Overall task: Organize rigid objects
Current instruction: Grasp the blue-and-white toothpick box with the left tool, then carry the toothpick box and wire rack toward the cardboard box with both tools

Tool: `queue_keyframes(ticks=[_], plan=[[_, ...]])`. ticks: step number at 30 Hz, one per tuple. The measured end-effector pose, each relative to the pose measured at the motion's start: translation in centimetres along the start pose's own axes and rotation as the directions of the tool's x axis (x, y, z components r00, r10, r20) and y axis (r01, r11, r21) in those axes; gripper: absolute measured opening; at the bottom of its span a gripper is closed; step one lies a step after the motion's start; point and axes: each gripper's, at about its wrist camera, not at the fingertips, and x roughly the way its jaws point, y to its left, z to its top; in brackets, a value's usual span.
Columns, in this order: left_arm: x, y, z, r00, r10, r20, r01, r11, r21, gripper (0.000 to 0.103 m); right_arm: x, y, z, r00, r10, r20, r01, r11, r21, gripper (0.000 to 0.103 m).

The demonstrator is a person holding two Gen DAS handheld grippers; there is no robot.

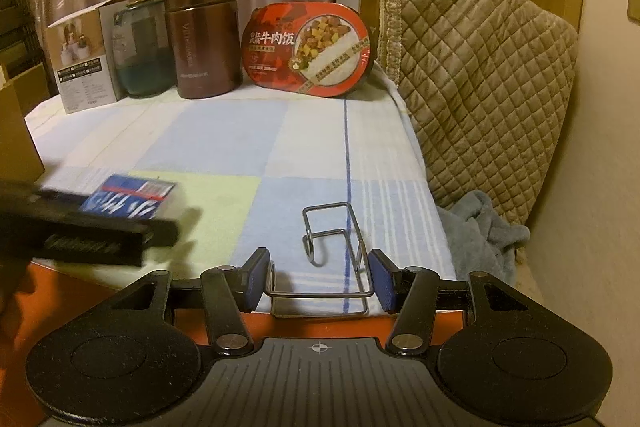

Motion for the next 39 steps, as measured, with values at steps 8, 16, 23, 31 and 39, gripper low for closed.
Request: queue_keyframes(ticks=[8, 16, 23, 31, 39], plan=[[-5.8, 1.3, -4.7, 1.0, -0.015, -0.017, 0.015, 1.0, 0.01, 0.086, -1.4, 2.0, -0.1, 0.997, 0.066, -0.026, -0.066, 0.998, 0.005, 0.05], [-11.0, 2.7, -7.9, 0.999, -0.003, -0.037, 0.002, 1.0, -0.022, 0.086, -5.1, 5.5, -1.3, 0.993, 0.099, -0.057, -0.099, 0.995, 0.013, 0.05], [-16.2, 3.8, -10.1, 0.999, -0.002, -0.045, 0.001, 1.0, -0.028, 0.086, -10.4, 9.0, -4.2, 0.993, 0.067, -0.095, -0.065, 0.998, 0.025, 0.05], [-22.8, 4.0, -11.0, 1.0, -0.014, -0.012, 0.014, 1.0, -0.009, 0.086, -17.4, 11.4, -6.7, 0.995, 0.043, -0.094, -0.035, 0.996, 0.085, 0.05], [-29.1, 4.6, -12.1, 1.0, -0.014, 0.024, 0.014, 1.0, -0.019, 0.086, -23.8, 15.2, -7.2, 0.995, 0.075, -0.066, -0.069, 0.994, 0.084, 0.05]])
